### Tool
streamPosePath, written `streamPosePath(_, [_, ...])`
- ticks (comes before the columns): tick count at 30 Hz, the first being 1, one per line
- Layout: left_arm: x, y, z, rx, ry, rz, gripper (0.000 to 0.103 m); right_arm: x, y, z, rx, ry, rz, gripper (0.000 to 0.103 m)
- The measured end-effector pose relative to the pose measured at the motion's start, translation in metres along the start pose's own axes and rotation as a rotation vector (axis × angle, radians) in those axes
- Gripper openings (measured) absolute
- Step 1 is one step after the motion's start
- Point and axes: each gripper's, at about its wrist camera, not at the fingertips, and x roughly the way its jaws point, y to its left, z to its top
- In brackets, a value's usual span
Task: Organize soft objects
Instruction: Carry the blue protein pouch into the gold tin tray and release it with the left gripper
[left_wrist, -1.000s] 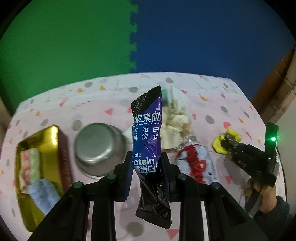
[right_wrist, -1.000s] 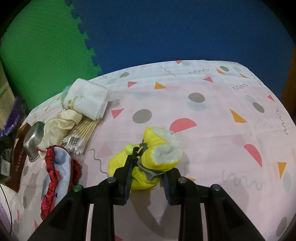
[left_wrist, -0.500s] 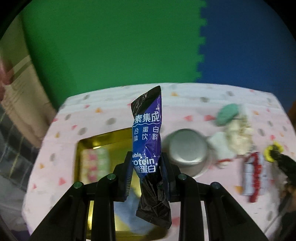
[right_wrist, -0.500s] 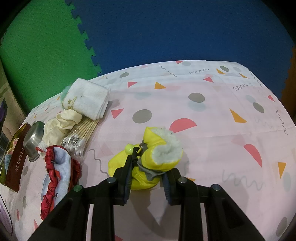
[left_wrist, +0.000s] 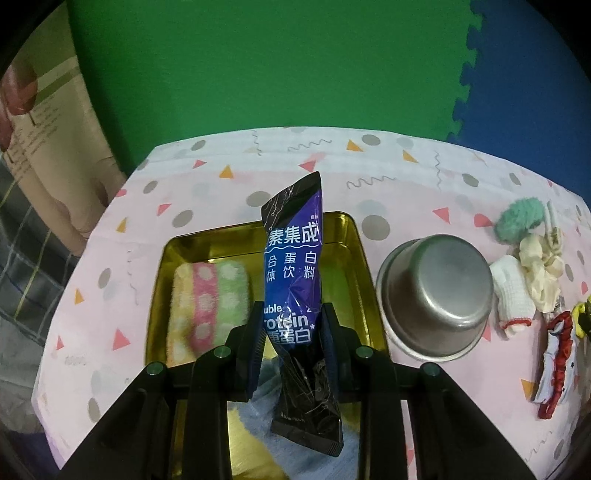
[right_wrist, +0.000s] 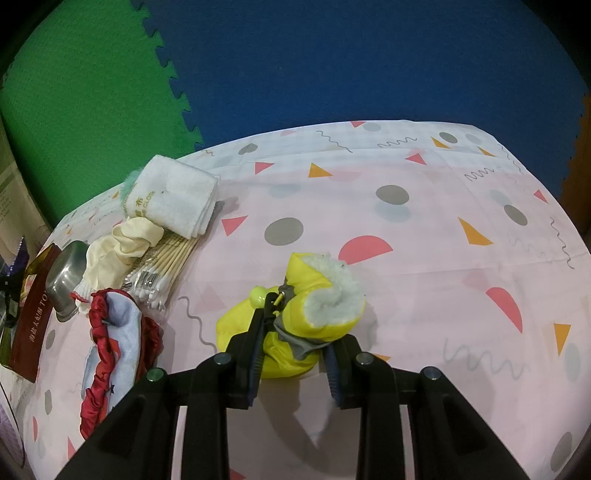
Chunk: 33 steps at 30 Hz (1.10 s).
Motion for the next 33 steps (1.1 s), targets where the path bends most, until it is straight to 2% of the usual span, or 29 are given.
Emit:
streamPosePath(10, [0.026, -0.011, -0.001, 0.000, 0.045, -0.017, 0.025, 0.000, 0.000, 0.000, 0.000, 0.000, -0.001, 0.029])
streamPosePath(16, [0.018, -0.010, -0.003, 0.003, 0.024, -0.015, 0.028, 0.000, 0.000, 0.000, 0.000, 0.000, -0.001, 0.029])
streamPosePath(19, [0.006, -0.005, -0.005, -0.006, -0.004, -0.022, 0.035, 0.000, 0.000, 0.000, -0.002, 0.000, -0.004, 0.029])
streamPosePath(21, [-0.005, -0.002, -0.009, -0.017, -0.034, -0.005, 0.045, 0.000, 0.000, 0.000, -0.005, 0.001, -0.007, 0.029])
streamPosePath(25, [-0.026, 0.002, -0.020, -0.034, -0.080, 0.016, 0.050, 0.000, 0.002, 0.001, -0.009, 0.000, -0.009, 0.030])
streamPosePath(29, [-0.041, 0.009, -0.033, -0.077, -0.102, 0.041, 0.064, -0.002, 0.004, 0.001, -0.020, -0.007, -0.020, 0.028])
streamPosePath(33, [-0.047, 0.014, -0.044, -0.097, -0.110, 0.064, 0.067, -0.007, 0.007, 0.001, -0.036, -0.009, -0.048, 0.026])
